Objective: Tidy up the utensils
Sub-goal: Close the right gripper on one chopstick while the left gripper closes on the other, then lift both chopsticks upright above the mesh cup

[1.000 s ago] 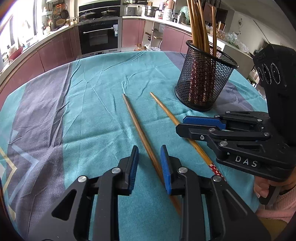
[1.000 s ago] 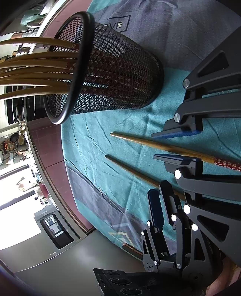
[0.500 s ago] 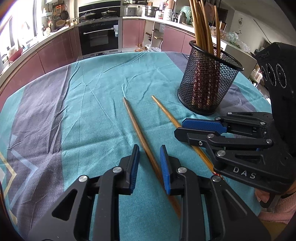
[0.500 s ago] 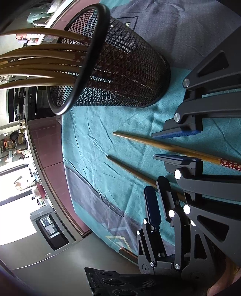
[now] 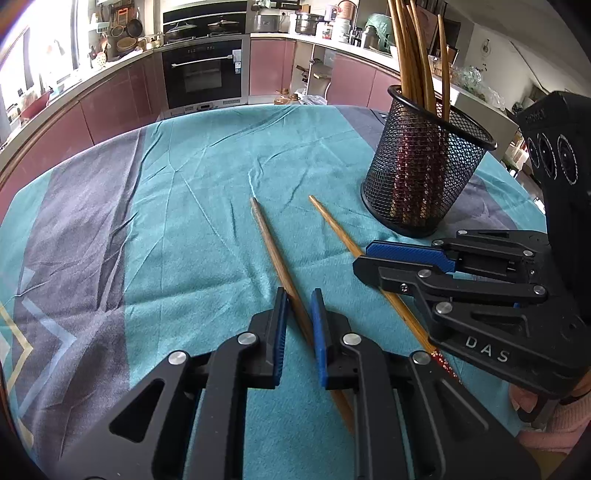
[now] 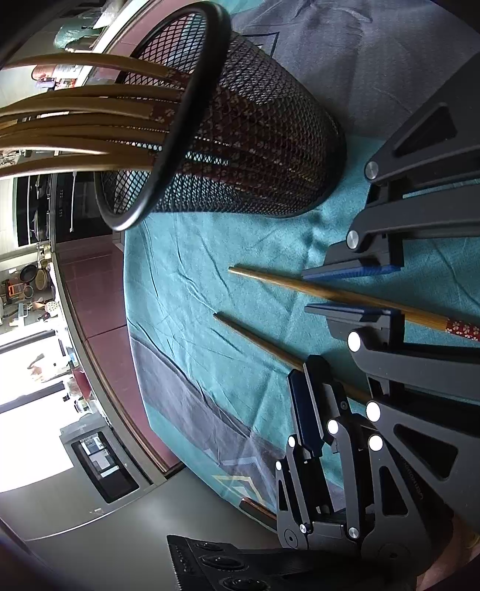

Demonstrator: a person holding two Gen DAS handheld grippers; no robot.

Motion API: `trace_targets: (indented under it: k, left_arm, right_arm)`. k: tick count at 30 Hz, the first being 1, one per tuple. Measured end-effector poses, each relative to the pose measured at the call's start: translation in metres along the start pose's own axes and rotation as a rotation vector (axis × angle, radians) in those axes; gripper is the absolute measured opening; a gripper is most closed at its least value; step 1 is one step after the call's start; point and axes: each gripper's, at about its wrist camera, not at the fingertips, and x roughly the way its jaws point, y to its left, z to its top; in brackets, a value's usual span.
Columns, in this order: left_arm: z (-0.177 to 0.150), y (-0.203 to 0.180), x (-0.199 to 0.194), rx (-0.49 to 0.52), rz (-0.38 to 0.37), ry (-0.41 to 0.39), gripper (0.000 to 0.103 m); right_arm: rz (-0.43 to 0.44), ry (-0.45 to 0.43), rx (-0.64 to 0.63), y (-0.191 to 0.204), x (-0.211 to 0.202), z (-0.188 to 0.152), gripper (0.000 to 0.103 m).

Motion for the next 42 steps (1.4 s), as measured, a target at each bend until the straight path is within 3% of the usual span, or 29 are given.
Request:
trace_targets:
  k: [20, 27, 31, 36, 39, 42]
  left_arm:
    - [-0.002, 0.002, -0.004, -0.024, -0.006, 0.000, 0.007]
    - [-0.003, 0.001, -0.003, -0.013, -0.013, 0.017, 0.008]
    - [-0.001, 0.000, -0.002, -0.004, -0.008, 0.021, 0.008]
    - [0.002, -0.004, 0.001, 0.016, 0.005, 0.024, 0.009]
    - [0.003, -0.004, 0.002, 0.020, 0.011, 0.026, 0.008]
    - [0.004, -0.006, 0.003, 0.022, 0.017, 0.022, 0.008]
  right_arm:
    - [0.018, -0.011, 0.021, -0.002, -0.006, -0.001, 0.005]
    - [-0.011, 0.006, -0.005, 0.000, -0.004, -0.002, 0.006]
    - [-0.037, 0.009, -0.034, 0.005, -0.003, -0.003, 0.009]
    - [-0.051, 0.021, -0.080, 0.014, -0.002, -0.002, 0.020]
    - [-0.079, 0.015, -0.100, 0.018, -0.001, -0.003, 0.018]
    - [-0.078, 0.011, -0.080, 0.014, -0.001, -0.002, 0.008]
